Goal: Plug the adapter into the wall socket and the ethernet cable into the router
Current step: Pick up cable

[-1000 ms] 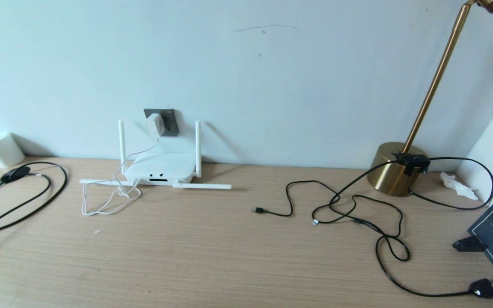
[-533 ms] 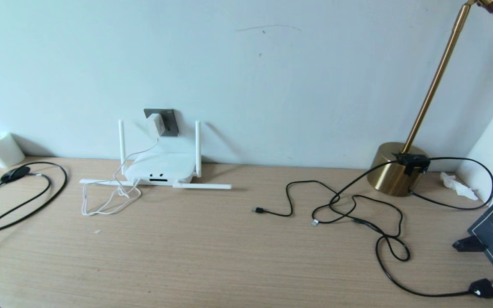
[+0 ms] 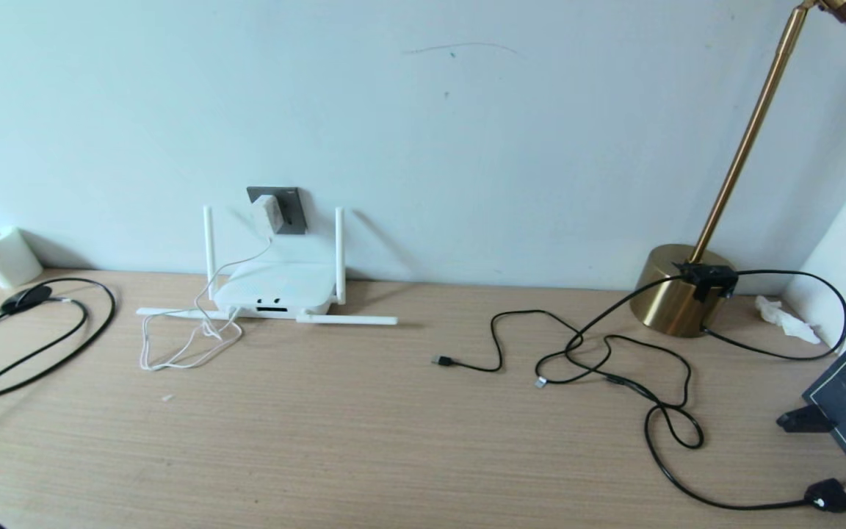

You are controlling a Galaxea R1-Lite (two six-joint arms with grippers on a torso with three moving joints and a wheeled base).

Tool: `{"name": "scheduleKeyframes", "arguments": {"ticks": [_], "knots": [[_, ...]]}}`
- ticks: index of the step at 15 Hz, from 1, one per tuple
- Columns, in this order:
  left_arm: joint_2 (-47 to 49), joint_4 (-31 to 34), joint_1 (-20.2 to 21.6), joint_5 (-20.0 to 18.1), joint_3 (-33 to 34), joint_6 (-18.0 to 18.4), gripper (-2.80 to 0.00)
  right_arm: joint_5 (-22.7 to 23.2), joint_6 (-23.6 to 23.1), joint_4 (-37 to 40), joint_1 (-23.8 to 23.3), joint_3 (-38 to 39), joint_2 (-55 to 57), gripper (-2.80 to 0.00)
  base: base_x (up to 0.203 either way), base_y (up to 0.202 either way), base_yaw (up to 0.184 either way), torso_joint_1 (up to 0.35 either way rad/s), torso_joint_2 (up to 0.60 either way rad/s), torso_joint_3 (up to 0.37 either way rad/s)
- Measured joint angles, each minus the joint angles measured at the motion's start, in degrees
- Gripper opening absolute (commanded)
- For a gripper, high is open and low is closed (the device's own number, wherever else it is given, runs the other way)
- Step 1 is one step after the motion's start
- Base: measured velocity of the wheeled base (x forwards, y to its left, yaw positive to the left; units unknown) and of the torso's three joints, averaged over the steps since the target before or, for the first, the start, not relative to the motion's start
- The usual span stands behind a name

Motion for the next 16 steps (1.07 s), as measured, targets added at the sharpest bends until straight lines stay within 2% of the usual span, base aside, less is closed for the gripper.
{"name": "scheduleKeyframes", "arguments": {"ticks": [16], "knots": [[1.2, -0.1, -0.1, -0.1, 0.2, 0.1, 0.0, 0.0, 0.0, 0.0, 0.0, 0.0, 0.0, -2.8, 0.0, 0.0, 0.0, 0.0, 0.0, 0.0]]}}
